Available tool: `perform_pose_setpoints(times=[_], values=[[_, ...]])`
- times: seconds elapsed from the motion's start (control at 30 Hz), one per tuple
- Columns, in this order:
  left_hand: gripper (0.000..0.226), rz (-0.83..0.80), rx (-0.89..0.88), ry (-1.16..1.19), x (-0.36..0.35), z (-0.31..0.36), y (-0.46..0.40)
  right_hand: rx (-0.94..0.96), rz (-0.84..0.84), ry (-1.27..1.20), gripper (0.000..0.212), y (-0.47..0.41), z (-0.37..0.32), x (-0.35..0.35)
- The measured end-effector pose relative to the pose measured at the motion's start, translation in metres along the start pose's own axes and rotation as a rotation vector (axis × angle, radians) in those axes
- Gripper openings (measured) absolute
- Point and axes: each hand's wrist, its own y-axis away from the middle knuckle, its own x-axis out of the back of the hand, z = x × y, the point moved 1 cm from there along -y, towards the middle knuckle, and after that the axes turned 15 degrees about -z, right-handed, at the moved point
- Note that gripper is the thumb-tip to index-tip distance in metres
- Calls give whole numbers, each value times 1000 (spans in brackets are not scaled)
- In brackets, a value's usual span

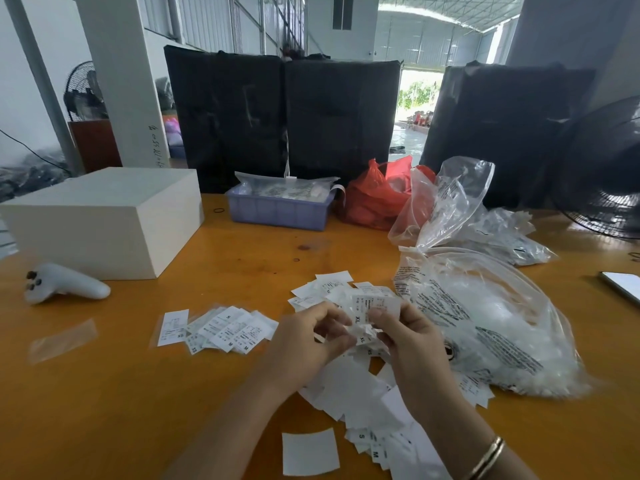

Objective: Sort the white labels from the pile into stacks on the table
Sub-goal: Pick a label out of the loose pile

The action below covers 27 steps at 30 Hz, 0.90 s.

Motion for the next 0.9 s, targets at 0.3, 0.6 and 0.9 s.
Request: perform_pose_setpoints(times=[0.3,0.6,0.9], values=[[18,22,-42,16,1,-2,0,45,58,227,21,2,-3,-3],[15,30,-52,3,2,-5,0,74,37,323,17,1,-5,2],[9,31,5,154,6,-3,0,37,-71,508,18,-1,-4,6]])
